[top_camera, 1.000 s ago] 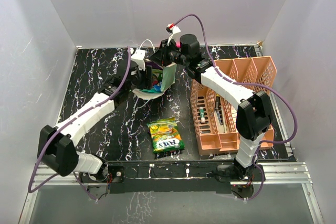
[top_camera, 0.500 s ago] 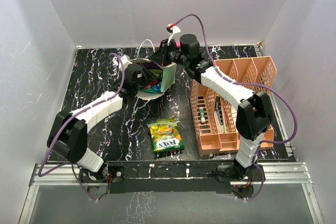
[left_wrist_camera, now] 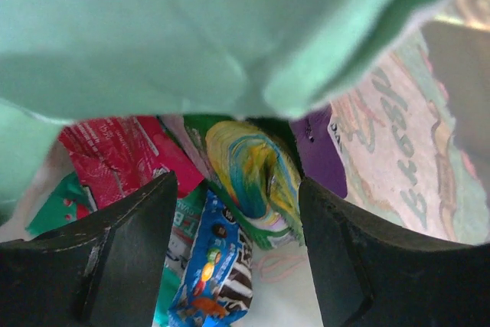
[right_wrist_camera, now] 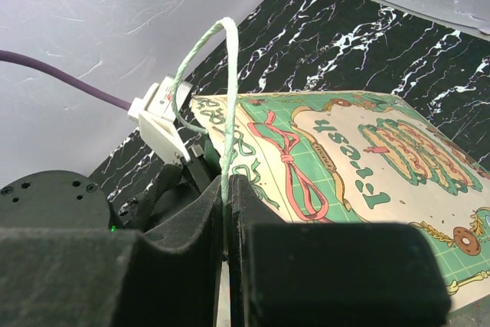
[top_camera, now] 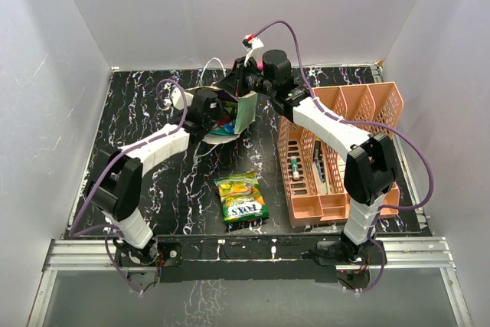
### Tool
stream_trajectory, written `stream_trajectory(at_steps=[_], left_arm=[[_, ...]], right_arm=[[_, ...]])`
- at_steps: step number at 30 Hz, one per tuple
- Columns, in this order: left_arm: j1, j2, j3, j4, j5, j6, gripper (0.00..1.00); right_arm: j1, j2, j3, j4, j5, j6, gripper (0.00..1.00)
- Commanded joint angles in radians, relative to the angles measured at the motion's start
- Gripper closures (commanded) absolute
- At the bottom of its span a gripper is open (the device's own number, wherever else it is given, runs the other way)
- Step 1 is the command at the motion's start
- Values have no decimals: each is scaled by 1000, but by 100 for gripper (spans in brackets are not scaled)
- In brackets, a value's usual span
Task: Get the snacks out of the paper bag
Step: Take out the snack from the paper bag.
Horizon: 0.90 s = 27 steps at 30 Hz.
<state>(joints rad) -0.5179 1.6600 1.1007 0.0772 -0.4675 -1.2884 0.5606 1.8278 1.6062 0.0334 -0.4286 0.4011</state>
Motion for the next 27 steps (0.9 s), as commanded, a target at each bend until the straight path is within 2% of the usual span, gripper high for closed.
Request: stream_trajectory(at_steps=[1, 14, 17, 20, 25, 27], left_arm=[[6, 42, 111, -68, -66, -87, 37], [-8, 171, 241, -208, -92, -227, 42], [-8, 181, 256, -200, -100, -220, 52], [-7, 164, 249, -177, -101, -218, 74], [-3, 94, 211, -133, -99, -200, 100], [-2, 57, 194, -122, -89, -200, 100]], right_arm=[[-5, -46, 32, 59, 9, -4, 93], [-6, -49, 22, 60, 14, -2, 93], [-5, -50, 17, 60, 16, -4, 93], [-6, -55, 12, 60, 25, -5, 93], [-5, -60, 8, 61, 34, -10, 93], [-5, -59, 6, 63, 34, -9, 93]])
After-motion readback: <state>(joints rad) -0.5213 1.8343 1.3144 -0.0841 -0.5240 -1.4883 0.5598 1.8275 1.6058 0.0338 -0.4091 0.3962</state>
